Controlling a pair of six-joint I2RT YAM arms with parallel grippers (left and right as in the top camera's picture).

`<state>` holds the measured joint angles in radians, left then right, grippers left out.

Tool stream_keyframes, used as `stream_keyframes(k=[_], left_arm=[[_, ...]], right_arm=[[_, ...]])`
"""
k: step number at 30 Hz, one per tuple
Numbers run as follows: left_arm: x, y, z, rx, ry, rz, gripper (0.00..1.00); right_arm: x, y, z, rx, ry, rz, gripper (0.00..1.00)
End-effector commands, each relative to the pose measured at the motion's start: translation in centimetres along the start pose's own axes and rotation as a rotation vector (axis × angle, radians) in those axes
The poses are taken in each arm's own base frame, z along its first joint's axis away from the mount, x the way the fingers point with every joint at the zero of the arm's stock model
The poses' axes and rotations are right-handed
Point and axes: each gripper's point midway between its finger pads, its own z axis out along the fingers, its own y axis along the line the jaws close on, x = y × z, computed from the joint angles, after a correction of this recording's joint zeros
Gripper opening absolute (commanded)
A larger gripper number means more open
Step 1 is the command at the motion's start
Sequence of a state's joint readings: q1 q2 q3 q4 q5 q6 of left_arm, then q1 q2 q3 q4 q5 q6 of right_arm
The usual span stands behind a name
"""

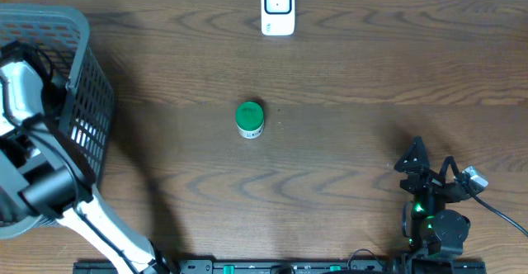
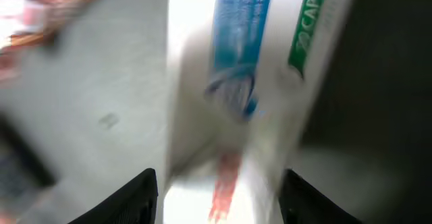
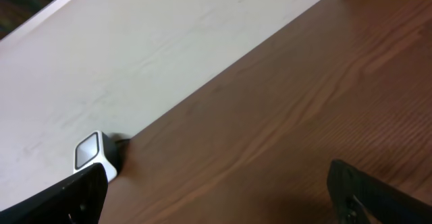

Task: Scan the item barcode
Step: 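Reach the left gripper into the basket and grasp the white Panadol box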

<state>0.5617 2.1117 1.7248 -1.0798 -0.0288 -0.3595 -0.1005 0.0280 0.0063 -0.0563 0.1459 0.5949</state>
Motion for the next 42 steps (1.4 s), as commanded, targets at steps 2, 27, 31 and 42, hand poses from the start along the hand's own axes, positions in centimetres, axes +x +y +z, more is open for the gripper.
stream_keyframes(k=[2,27,31,42], left_arm=[[-0.8,1.5,-8.1,0.039,-0.192,-0.023,0.57],[-0.9,2.1,-2.2,-0.001,-0.173,-0.041,0.97],[-1.1,1.6,-0.1,-0.001,-0.142,-0.038,0.98],[-0.1,0.9,6.2,-0.027,-0.016,-0.023,0.98]], right_arm=[[-0.1,-0.3,0.0,0.011,-0.006,-0.008,0.99],[-0.1,-0.3,0.0,0.012,-0.005,-0.008,0.99],[-0.1,-0.3,0.0,0.011,-0.006,-0.008,0.99],[-0.1,-0.3,0.0,0.011,-0.006,-0.008,0.99]])
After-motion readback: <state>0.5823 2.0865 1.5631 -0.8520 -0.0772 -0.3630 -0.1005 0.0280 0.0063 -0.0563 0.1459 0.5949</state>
